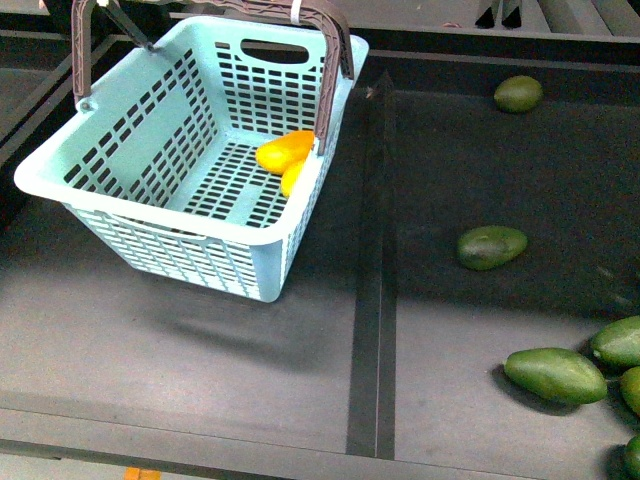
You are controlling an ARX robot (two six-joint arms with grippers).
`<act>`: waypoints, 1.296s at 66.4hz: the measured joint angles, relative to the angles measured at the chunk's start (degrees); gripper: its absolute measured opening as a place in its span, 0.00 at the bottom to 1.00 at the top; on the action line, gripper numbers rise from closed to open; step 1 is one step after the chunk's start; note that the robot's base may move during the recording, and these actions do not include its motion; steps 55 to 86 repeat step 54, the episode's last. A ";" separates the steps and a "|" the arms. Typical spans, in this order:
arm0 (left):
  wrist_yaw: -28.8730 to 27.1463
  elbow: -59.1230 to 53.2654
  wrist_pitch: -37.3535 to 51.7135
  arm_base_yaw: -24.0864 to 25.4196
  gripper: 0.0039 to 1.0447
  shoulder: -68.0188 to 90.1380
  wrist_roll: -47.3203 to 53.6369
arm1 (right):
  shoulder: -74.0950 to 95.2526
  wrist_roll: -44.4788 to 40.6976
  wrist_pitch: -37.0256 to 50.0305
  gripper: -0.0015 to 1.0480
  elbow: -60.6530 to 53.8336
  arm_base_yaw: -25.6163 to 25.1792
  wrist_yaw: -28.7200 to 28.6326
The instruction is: Pick lemon and mango into basket
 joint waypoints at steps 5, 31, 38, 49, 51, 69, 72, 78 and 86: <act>-0.02 0.00 -1.51 0.00 0.03 -3.04 0.00 | 0.00 0.00 0.00 0.92 0.00 0.00 0.00; -0.02 0.00 -1.62 0.00 0.05 -3.30 -0.02 | 0.00 0.00 0.00 0.92 0.00 0.00 0.00; -0.02 0.00 -1.62 0.00 0.33 -3.30 -0.02 | 0.00 0.00 0.00 0.92 0.00 0.00 0.00; -0.02 0.00 -1.62 0.00 0.82 -3.30 0.00 | 0.00 -0.02 0.00 0.92 0.00 0.00 0.00; -0.02 0.00 -1.62 0.00 0.90 -3.30 0.00 | 0.00 0.00 0.00 0.92 0.00 0.00 0.00; -0.02 0.00 -1.62 0.00 0.94 -3.30 0.09 | 0.00 0.00 0.00 0.92 0.00 0.00 0.00; -0.02 0.00 -1.62 0.00 0.94 -3.30 0.09 | 0.00 0.00 0.00 0.92 0.00 0.00 0.00; -0.02 0.00 -1.62 0.00 0.94 -3.30 0.09 | 0.00 0.00 0.00 0.92 0.00 0.00 0.00; -0.02 0.00 -1.62 0.00 0.94 -3.30 0.09 | 0.00 0.00 0.00 0.92 0.00 0.00 0.00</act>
